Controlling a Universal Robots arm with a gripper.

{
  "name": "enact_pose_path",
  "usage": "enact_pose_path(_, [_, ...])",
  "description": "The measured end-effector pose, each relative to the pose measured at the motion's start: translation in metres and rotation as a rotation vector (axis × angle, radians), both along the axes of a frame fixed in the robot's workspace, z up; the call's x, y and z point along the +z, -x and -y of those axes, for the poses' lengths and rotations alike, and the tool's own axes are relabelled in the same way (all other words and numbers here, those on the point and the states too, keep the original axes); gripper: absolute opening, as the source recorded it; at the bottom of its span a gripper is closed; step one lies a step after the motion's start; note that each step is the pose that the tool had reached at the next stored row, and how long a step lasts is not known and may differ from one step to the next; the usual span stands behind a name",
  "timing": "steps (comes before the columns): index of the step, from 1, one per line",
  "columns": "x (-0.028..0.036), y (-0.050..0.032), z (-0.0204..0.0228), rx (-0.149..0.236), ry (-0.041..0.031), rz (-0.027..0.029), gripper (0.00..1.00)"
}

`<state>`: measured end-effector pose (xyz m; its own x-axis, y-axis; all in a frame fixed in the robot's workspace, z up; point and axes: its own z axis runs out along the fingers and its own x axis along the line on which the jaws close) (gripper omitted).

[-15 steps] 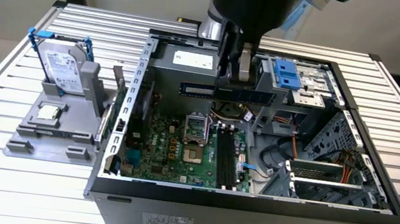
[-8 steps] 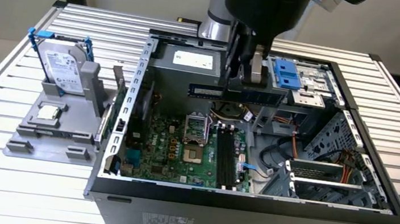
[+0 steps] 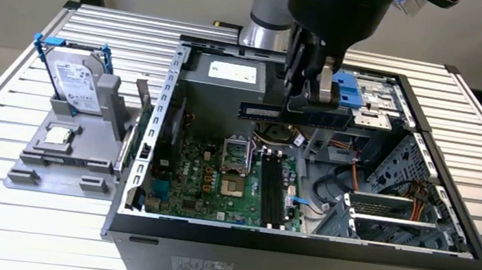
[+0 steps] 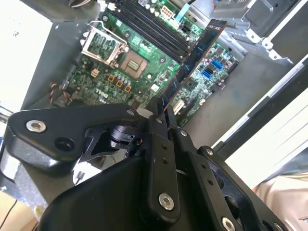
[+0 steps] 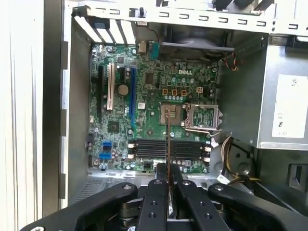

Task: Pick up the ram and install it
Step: 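Pick up the ram and move it above insertion slot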

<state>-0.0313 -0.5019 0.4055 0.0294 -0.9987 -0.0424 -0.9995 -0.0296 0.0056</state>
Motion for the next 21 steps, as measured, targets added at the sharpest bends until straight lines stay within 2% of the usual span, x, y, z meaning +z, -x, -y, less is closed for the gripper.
enact_pose_path(17, [0.0000,-0.0270,-0.0011,-0.022,0.0000,0.0000,0.00])
enact_pose_path(21, [0.0000,-0.0302,-0.0011,-0.023,0.0000,0.0000,0.00])
